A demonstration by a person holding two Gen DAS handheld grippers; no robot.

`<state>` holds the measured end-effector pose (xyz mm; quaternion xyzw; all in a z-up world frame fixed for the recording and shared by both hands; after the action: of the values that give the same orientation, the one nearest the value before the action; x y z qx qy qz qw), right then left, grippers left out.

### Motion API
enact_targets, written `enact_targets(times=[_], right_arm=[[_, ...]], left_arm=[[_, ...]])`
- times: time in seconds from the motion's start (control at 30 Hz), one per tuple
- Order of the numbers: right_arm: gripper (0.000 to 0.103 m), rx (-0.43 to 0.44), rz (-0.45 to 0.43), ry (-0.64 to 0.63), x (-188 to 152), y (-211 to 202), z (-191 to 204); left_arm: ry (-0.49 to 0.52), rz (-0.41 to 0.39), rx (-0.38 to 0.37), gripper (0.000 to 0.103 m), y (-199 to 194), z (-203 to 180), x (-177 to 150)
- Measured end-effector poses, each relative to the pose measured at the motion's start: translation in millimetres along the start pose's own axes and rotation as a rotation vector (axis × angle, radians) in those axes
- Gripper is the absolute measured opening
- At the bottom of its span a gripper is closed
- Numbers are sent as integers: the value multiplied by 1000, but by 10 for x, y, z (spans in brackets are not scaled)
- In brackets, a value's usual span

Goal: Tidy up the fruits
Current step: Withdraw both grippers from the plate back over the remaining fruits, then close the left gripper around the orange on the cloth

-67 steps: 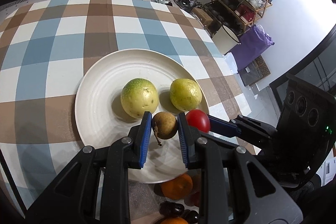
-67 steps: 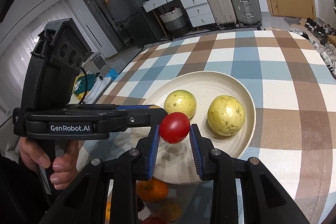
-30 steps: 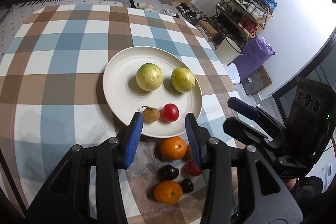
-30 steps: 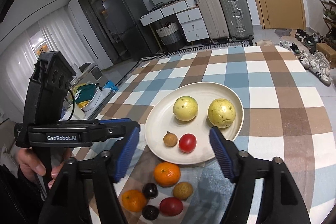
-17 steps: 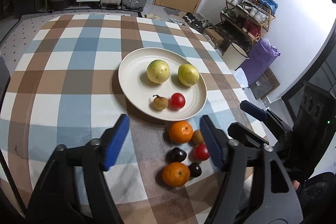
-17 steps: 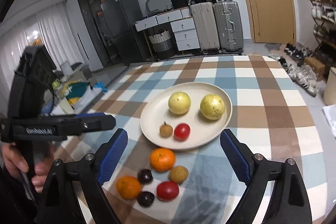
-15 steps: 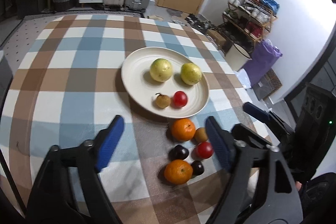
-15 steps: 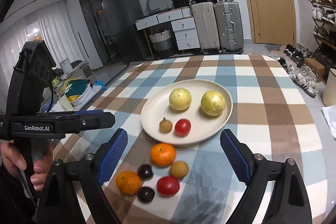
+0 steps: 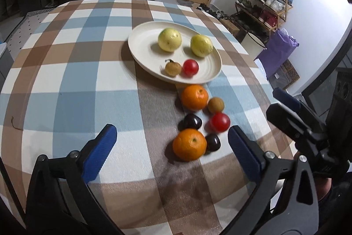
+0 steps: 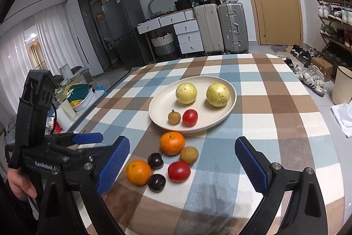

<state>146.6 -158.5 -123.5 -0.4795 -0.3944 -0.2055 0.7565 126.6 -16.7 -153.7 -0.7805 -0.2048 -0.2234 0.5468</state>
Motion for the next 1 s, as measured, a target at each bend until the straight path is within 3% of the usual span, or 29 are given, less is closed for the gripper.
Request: enact_targets(times=[0.6,0.87,1.0], right_arm=[[101,-28,-8,19,-196,-188,-111],[101,-28,-6,38,-216,-200,-195],[101,-28,1,63,-240,-192,-262]], left_arm=[[-17,91,-47,99,324,-68,-246],[-8,113,-53,76,405,-51,-257],[-10,126,-69,58,437,-69,-271]])
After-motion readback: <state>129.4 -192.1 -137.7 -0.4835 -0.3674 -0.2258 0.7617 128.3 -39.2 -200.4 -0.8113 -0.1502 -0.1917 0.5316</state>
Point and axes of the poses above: each gripper's, at about its wrist camera, not at the fingertips, and y roughly the way its jaws point, z to its left, x to its top, the point moved 10 cm from there along y, roughly the way its jaws point
